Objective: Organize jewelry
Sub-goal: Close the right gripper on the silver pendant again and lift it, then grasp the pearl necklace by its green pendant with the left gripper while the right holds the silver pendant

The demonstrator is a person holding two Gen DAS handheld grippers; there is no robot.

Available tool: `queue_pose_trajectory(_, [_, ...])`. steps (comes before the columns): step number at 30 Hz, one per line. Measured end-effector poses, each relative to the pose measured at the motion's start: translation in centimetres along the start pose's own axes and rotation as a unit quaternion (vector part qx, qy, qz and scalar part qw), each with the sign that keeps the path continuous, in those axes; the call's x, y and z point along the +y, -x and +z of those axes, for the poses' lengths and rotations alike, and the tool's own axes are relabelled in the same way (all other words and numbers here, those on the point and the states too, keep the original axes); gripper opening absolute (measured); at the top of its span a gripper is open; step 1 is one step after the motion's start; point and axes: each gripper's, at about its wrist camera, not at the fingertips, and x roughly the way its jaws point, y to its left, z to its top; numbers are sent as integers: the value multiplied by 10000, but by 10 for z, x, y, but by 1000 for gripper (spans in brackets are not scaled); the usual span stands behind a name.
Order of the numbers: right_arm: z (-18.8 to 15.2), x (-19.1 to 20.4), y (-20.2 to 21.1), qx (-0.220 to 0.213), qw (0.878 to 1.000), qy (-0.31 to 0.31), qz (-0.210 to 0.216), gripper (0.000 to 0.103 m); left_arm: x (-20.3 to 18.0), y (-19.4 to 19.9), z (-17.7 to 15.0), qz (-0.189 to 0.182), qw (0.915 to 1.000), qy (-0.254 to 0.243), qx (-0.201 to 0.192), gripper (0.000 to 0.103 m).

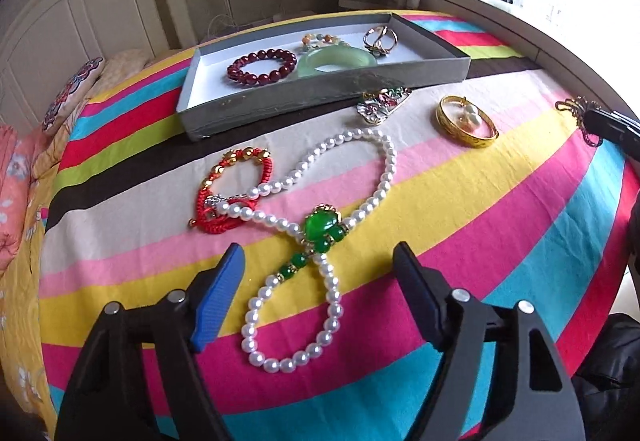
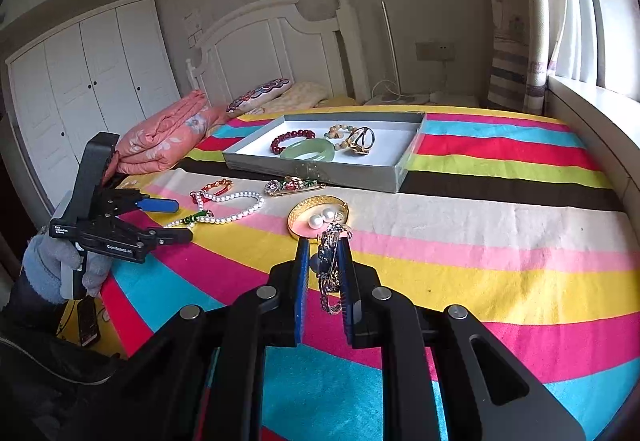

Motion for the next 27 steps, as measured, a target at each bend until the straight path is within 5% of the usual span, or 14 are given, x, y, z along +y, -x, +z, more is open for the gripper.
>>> queue_pose_trajectory(4, [-1, -2, 2, -31, 10000, -56, 34, 15, 7, -5, 6, -226, 9997, 59, -13, 50])
queue_pose_trajectory(6, [-2, -2, 2, -36, 10000, -38, 34, 15, 6, -3, 7, -288, 9996, -19, 6, 24])
queue_pose_trajectory(15, [-2, -2, 1, -36, 10000, -50, 36, 15, -10, 5, 0, -249, 9992, -292, -149, 13])
queue_pose_trajectory(23, [-1, -4, 0, -36, 10000, -76, 30, 15, -31, 23, -2, -810, 9948, -380, -478, 11])
queue_pose_trajectory(27, [-1, -3, 1, -43, 9999, -87, 32, 15, -47, 30, 0, -1450, 9863, -621, -489, 12])
